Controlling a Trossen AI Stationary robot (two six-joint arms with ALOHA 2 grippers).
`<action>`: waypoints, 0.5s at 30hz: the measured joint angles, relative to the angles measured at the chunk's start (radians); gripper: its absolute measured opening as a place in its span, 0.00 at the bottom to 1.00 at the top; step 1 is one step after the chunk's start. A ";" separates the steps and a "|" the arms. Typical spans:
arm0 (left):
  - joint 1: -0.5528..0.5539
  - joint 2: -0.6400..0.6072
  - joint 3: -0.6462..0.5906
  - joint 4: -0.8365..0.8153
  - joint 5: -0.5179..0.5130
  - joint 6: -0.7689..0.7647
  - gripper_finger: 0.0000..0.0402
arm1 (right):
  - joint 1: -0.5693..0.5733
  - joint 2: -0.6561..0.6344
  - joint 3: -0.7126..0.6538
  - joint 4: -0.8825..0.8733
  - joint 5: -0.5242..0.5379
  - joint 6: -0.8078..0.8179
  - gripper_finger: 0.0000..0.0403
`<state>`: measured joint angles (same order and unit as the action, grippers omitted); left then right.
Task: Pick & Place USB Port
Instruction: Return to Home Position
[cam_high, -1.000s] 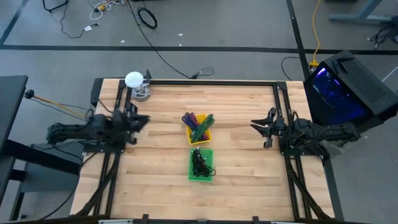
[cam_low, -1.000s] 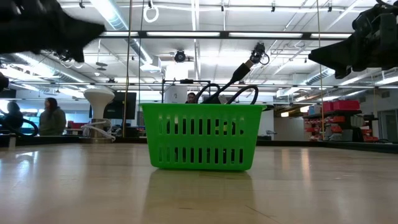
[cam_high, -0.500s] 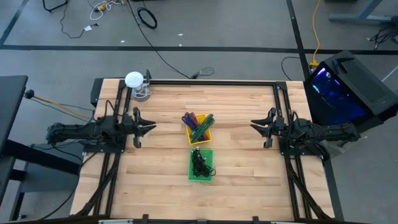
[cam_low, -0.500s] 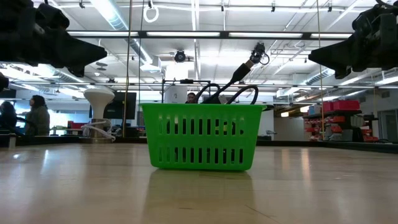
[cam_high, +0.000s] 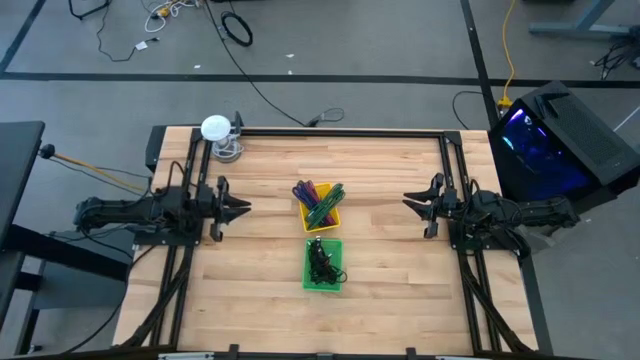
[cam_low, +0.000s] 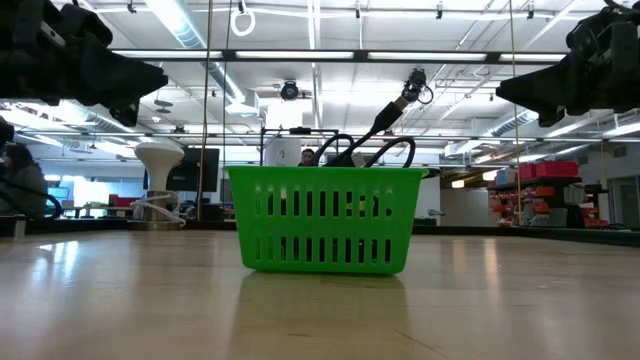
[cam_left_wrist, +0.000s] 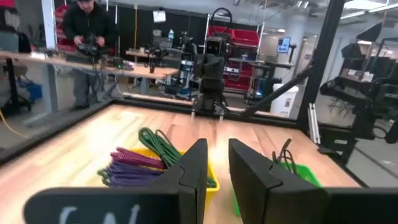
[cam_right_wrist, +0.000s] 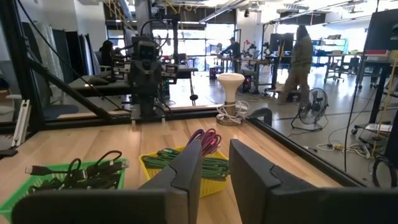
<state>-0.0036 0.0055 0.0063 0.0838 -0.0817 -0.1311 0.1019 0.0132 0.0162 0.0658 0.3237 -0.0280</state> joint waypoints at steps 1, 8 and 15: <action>0.000 0.001 0.000 -0.003 0.000 -0.015 0.17 | 0.000 0.000 0.000 0.000 0.000 0.000 0.21; 0.000 0.001 0.000 0.004 0.000 -0.022 0.17 | 0.000 0.000 0.000 0.000 0.000 0.000 0.21; 0.000 0.001 0.000 0.007 0.000 -0.022 0.17 | 0.000 0.000 0.000 0.000 0.000 0.000 0.21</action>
<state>-0.0036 0.0063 0.0067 0.0903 -0.0814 -0.1535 0.1018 0.0132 0.0162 0.0658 0.3237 -0.0280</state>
